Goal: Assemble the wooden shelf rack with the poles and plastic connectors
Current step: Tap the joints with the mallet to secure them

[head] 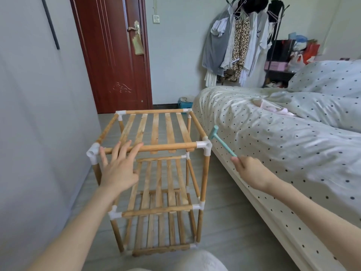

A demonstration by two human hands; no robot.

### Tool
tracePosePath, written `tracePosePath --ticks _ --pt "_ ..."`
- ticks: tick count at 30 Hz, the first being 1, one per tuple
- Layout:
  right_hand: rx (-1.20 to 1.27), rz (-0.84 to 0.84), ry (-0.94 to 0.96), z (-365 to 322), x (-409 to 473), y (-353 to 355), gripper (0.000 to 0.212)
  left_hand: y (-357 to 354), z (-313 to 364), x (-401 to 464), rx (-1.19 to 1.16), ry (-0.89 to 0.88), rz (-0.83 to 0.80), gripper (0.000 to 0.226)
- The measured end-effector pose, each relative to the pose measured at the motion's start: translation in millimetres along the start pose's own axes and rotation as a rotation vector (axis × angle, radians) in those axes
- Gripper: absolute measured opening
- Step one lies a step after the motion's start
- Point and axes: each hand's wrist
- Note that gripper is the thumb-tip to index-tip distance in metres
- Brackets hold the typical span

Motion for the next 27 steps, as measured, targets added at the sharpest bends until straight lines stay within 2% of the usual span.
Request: tracePosePath --ticks 1,2,4,5,6,8,9,10,11,12,13,14,16,17,18,19,21,22,23,25,27 --pt "-0.005 -0.005 0.002 4 1 4 0.044 0 0 0 -0.004 0.000 0.002 0.087" --pt "0.082 0.085 -0.007 6 6 10 0.045 0 1 0 -0.005 0.003 0.004 0.087" --pt "0.198 0.457 0.048 0 3 19 0.043 0 1 0 -0.002 0.001 0.004 0.086" --pt "0.173 0.513 0.082 0 2 19 0.042 0 1 0 -0.002 0.000 0.008 0.085" --pt "0.166 0.441 0.080 -4 2 17 0.041 0 1 0 -0.003 0.000 0.011 0.085" --pt "0.043 0.047 0.028 -4 -1 5 0.041 0 1 0 -0.011 0.005 0.014 0.085" --pt "0.051 0.009 0.015 -5 -2 7 0.043 0 1 -1 -0.011 0.006 0.015 0.085" --pt "0.059 0.002 0.014 0 6 11 0.044 0 1 -1 -0.009 0.006 0.016 0.085" --pt "0.135 0.130 0.041 -2 10 18 0.045 0 2 -1 -0.008 0.010 0.017 0.084" --pt "0.188 0.325 0.077 -6 9 22 0.044 0 2 -1 -0.008 0.012 0.016 0.084" --pt "0.189 0.435 0.097 -6 8 22 0.042 0 2 -1 -0.010 0.013 0.017 0.084" --pt "0.175 0.405 0.097 -10 7 21 0.040 0 2 -1 -0.008 0.013 0.017 0.084" --pt "0.047 0.046 0.020 -7 2 7 0.039 1 3 -1 -0.005 0.013 0.011 0.084" --pt "0.058 -0.042 -0.019 -7 0 7 0.041 0 3 -1 -0.007 0.014 0.011 0.084" --pt "0.058 -0.041 0.021 -7 2 12 0.043 0 2 -1 -0.005 0.012 0.012 0.084" --pt "0.104 0.009 0.030 -9 9 21 0.045 0 3 0 -0.002 0.013 0.014 0.084" --pt "0.246 0.389 0.148 -16 8 28 0.044 -1 3 -1 0.001 0.014 0.015 0.084" --pt "0.228 0.456 0.177 -18 6 27 0.043 -1 4 -1 0.000 0.014 0.017 0.084" --pt "0.212 0.389 0.137 -23 5 22 0.042 -1 4 -1 -0.001 0.013 0.017 0.084" --pt "0.051 0.031 0.007 -15 2 9 0.039 0 3 -2 -0.014 0.015 0.025 0.084" --pt "0.057 -0.005 0.031 -12 10 17 0.042 -1 2 -1 -0.011 0.009 0.023 0.084"
Point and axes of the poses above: each hand's wrist, its own x-axis towards the middle knuckle, its own y-axis out of the back of the hand, z = x × y, and after that the axes turned 8 degrees about y, right-handed
